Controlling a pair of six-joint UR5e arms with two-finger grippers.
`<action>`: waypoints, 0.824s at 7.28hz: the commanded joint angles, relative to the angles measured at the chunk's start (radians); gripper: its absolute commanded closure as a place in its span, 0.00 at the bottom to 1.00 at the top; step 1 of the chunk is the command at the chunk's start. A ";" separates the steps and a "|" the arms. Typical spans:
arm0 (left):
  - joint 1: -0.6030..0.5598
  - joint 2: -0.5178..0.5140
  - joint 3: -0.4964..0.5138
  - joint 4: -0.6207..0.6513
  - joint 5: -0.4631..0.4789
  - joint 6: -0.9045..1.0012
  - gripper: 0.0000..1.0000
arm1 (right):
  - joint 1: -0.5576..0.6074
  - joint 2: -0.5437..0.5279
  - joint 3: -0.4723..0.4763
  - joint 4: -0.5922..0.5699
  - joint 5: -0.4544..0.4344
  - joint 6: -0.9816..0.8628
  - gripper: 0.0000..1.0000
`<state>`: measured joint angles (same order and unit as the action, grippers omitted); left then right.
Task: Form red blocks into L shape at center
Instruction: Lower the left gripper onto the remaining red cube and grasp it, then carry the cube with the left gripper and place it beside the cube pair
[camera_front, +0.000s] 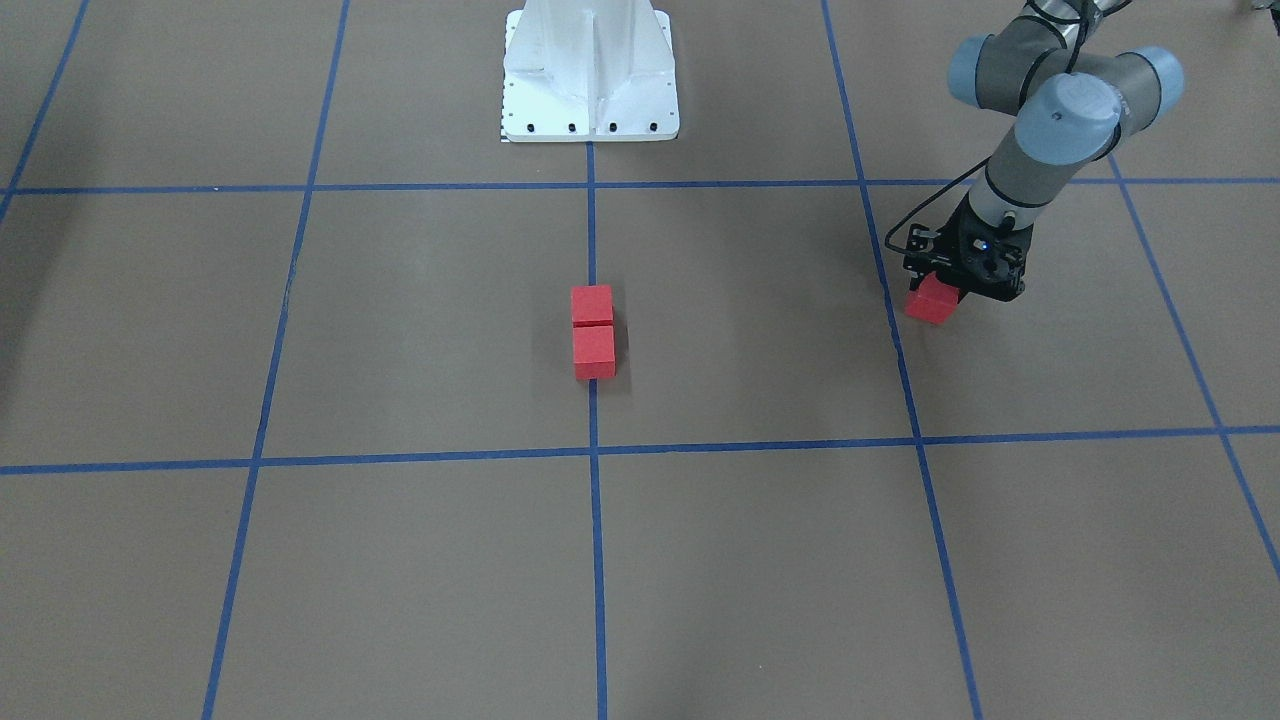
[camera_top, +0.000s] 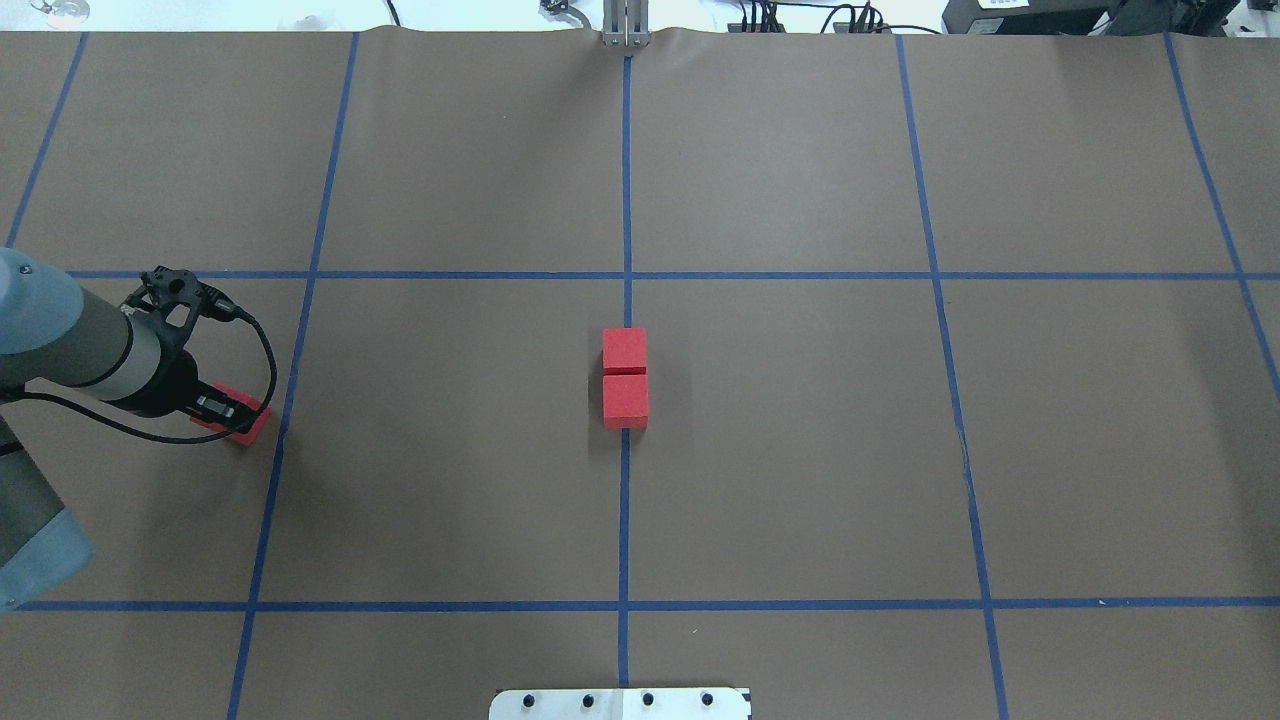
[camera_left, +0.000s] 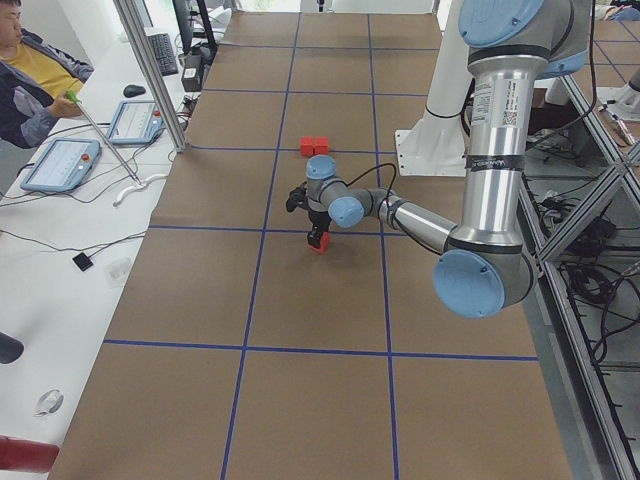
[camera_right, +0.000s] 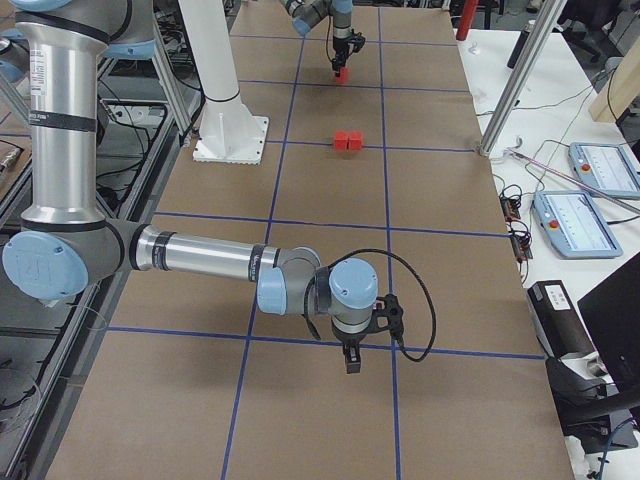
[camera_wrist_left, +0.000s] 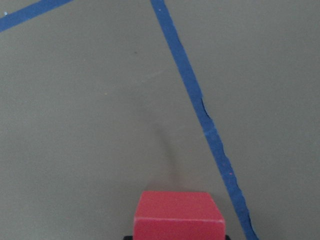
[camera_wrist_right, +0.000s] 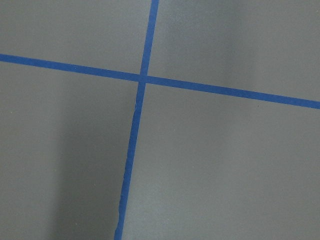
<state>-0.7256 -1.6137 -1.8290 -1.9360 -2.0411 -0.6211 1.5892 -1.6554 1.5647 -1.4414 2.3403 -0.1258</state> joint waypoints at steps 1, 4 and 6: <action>-0.012 -0.020 -0.033 0.009 -0.069 0.012 1.00 | 0.000 0.000 0.000 -0.001 -0.001 0.002 0.00; -0.051 -0.228 -0.038 0.005 -0.013 0.058 1.00 | 0.000 0.002 -0.003 -0.001 -0.001 0.003 0.00; -0.052 -0.334 -0.036 0.005 -0.010 0.069 1.00 | 0.000 0.003 -0.008 -0.001 -0.001 0.003 0.00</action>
<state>-0.7755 -1.8858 -1.8660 -1.9331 -2.0553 -0.5581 1.5892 -1.6527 1.5586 -1.4419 2.3394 -0.1228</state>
